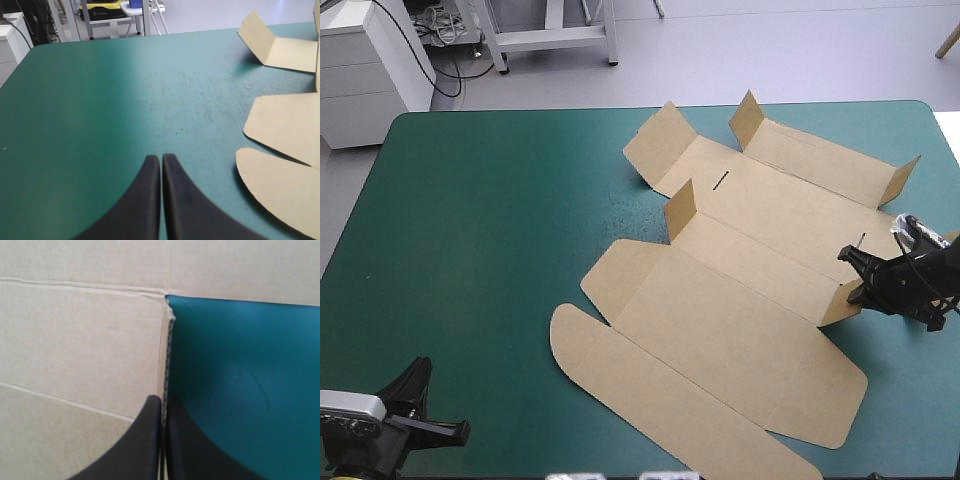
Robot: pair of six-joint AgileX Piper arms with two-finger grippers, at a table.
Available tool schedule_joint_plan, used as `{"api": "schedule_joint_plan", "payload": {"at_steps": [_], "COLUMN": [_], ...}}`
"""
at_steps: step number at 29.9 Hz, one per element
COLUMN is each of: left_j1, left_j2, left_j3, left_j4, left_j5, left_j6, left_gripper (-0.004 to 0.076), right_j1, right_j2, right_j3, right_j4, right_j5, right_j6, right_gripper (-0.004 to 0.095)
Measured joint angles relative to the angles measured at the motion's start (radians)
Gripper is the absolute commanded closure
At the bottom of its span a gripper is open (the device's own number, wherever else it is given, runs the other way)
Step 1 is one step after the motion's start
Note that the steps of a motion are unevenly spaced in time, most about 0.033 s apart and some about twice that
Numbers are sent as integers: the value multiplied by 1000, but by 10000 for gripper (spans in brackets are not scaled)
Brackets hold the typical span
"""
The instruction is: Fold the box
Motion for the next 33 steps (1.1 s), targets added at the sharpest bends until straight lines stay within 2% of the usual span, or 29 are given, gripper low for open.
{"api": "schedule_joint_plan", "payload": {"at_steps": [4, 7, 13, 20, 25, 33], "left_j1": [0, 0, 0, 0, 0, 0], "left_j2": [0, 0, 0, 0, 0, 0], "left_j3": [0, 0, 0, 0, 0, 0], "left_j4": [0, 0, 0, 0, 0, 0], "left_j5": [0, 0, 0, 0, 0, 0], "left_j6": [0, 0, 0, 0, 0, 0], "left_gripper": [731, 731, 731, 731, 731, 731], "right_j1": [6, 54, 259, 487, 624, 757], "right_j2": [1, 2, 63, 244, 414, 600], "right_j3": [-7, -39, -182, -431, -632, -892], "right_j4": [7, -16, -110, -218, -304, -369], "right_j5": [5, 6, 16, 100, 168, 182], "right_j6": [-57, -78, -81, -116, -224, -478], "right_gripper": [922, 922, 924, 924, 924, 930]}}
